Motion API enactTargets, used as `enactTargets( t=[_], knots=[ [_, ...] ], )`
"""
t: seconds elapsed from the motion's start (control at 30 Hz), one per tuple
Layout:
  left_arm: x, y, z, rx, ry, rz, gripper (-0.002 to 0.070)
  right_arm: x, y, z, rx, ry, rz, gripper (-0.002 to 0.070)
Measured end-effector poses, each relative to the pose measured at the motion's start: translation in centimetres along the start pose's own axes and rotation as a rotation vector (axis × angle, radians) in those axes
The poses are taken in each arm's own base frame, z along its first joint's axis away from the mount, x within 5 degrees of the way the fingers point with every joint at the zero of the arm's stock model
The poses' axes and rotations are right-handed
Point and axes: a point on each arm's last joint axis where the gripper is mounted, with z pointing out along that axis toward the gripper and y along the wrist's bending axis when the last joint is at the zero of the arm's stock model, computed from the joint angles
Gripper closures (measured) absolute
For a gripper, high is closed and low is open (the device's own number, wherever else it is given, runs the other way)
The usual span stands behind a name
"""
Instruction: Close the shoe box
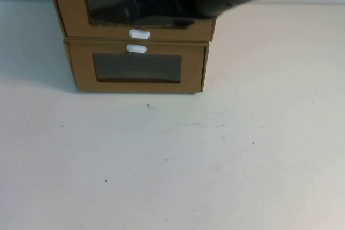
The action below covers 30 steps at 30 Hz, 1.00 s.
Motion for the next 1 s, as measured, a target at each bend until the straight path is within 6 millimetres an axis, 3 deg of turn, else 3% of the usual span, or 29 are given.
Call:
enactTargets(
  t=[0.17, 0.27, 0.4, 0.53, 0.73, 0.87, 1.0],
  knots=[
    [2.1, -3.1, -6.1, -0.057, -0.076, 0.018, 0.0677, 4.5, 3.1, -5.6, 0.047, 0.023, -0.074, 0.0687],
    [5.4, -5.1, -9.2, -0.087, -0.093, 0.025, 0.0677, 7.9, 3.1, -9.1, 0.050, 0.013, -0.059, 0.0687],
    [11.3, -7.9, -13.3, -0.150, -0.160, 0.045, 0.0677, 12.7, 1.3, -12.2, 0.043, 0.008, 0.009, 0.0687],
    [17.8, -9.9, -16.1, -0.223, -0.249, 0.042, 0.0677, 17.6, -1.2, -13.5, 0.051, 0.022, 0.068, 0.0687],
    [24.7, -12.4, -18.5, -0.242, -0.337, 0.071, 0.0677, 22.6, -3.0, -13.8, -0.008, -0.043, 0.103, 0.0687],
    [27.9, -12.9, -18.5, -0.256, -0.372, 0.077, 0.0677, 25.2, -3.7, -13.1, -0.055, -0.115, 0.124, 0.0687],
    [30.3, -12.6, -16.9, -0.237, -0.293, 0.048, 0.0677, 27.5, -4.2, -12.1, -0.081, -0.187, 0.156, 0.0687]
  ],
)
